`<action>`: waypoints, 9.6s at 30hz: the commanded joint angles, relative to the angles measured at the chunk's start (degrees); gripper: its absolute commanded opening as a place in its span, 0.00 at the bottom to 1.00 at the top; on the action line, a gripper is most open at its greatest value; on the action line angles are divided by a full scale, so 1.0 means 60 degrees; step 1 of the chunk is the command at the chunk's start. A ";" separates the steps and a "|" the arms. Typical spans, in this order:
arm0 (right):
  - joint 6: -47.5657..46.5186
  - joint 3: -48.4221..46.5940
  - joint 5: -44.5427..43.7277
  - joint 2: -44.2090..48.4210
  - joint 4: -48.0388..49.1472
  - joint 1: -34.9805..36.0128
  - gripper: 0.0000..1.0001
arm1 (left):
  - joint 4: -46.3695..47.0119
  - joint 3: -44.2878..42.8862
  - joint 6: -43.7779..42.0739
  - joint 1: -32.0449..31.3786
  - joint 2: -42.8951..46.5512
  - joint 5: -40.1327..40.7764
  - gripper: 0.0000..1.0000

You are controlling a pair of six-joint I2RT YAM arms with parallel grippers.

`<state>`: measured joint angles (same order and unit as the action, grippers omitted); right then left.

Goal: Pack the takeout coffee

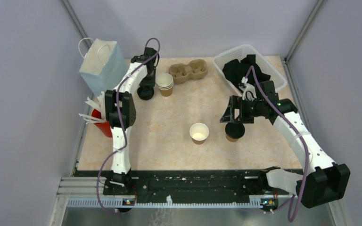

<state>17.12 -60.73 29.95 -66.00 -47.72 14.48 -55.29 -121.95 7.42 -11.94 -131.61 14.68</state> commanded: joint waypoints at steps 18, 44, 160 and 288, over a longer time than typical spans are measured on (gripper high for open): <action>-0.0111 -0.0103 0.0120 0.0072 0.0169 -0.0053 0.85 | 0.1679 0.2431 -0.0323 0.0582 0.2400 -0.2162 0.65; -0.0085 -0.0111 0.0142 -0.0027 0.0202 -0.0055 0.85 | 0.1188 0.0929 -0.0605 0.0732 0.0660 -0.3682 0.38; 0.6169 -0.0445 -0.0632 0.0055 0.7366 0.3016 0.99 | 1.1773 0.9370 1.1549 -0.1784 0.9593 -1.0890 0.00; 0.0998 -0.5719 -0.5758 -0.6456 -0.3103 0.6200 0.80 | 0.2828 0.9659 0.3385 -0.0954 0.9882 -0.6875 0.95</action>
<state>23.53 -92.05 -4.08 -104.38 -65.98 50.96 -38.26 -62.24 29.30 -18.02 -71.90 -25.76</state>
